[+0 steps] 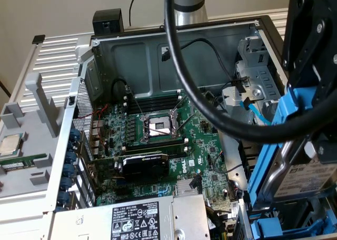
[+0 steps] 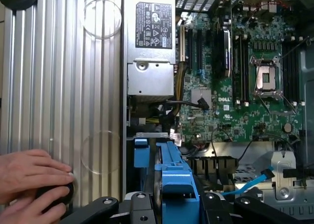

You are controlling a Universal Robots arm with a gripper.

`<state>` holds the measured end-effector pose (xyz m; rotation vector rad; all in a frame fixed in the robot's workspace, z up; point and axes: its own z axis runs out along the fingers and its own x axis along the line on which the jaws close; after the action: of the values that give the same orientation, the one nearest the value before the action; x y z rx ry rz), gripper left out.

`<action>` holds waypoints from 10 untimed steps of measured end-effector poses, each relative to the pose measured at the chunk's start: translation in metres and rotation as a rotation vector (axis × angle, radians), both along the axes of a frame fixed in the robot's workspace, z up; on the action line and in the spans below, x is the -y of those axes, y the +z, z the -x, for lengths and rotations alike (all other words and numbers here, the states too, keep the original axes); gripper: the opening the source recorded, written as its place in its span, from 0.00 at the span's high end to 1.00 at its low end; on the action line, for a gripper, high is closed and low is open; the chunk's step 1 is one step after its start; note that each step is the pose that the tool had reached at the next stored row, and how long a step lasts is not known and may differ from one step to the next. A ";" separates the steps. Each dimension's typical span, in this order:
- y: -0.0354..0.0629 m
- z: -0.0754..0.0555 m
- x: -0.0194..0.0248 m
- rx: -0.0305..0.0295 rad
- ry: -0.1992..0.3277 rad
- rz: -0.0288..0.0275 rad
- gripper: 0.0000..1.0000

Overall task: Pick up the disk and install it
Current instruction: 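Insert the disk into the insertion slot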

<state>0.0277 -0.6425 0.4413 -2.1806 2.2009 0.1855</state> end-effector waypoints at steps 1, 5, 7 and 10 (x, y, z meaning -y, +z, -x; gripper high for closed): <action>0.0001 0.000 -0.0004 -0.0001 0.000 0.0020 0.63; 0.0002 0.000 -0.0040 -0.0001 0.000 0.0097 0.63; 0.0001 0.000 -0.0045 -0.0001 0.000 0.0111 0.63; 0.0000 0.000 -0.0047 0.0001 0.000 0.0140 0.63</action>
<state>0.0277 -0.6378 0.4413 -2.1876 2.2090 0.1705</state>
